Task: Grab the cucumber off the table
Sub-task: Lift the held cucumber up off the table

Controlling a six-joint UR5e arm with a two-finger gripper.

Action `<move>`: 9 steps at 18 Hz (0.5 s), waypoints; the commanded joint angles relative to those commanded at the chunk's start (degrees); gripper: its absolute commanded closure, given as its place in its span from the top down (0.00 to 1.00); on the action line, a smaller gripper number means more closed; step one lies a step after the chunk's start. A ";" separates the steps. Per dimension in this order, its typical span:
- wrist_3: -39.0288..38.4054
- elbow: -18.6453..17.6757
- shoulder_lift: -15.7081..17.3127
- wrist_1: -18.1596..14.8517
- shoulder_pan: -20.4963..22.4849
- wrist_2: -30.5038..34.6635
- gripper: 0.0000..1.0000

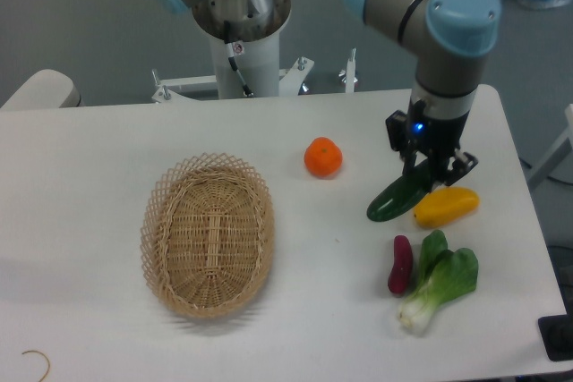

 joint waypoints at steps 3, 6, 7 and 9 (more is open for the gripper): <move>1.85 0.00 0.17 -0.79 1.41 0.00 0.18; 3.17 -0.17 0.26 -1.06 2.29 0.00 0.18; 3.69 -0.17 0.26 -1.06 2.46 0.09 0.18; 4.31 -0.17 0.35 -1.06 3.43 0.00 0.18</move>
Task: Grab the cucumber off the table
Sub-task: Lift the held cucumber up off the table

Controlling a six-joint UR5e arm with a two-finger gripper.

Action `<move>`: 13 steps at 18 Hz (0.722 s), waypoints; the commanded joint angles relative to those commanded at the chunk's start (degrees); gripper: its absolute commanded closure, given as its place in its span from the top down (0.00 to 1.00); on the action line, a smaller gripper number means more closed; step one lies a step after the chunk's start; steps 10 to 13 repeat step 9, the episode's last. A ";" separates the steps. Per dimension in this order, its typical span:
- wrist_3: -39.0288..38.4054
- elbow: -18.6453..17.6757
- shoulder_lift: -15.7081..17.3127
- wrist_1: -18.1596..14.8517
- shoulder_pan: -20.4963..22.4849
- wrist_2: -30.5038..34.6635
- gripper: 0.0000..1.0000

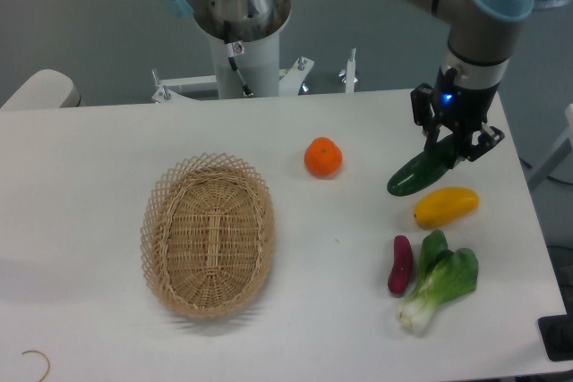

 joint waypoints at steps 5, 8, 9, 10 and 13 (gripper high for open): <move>0.53 -0.17 0.00 0.09 1.06 0.09 0.18; 0.53 -0.18 0.00 0.18 1.15 0.00 0.18; 0.53 -0.09 0.00 0.18 1.15 0.00 0.18; 0.53 -0.09 0.00 0.18 1.15 0.00 0.18; 0.53 -0.09 0.00 0.18 1.15 0.00 0.18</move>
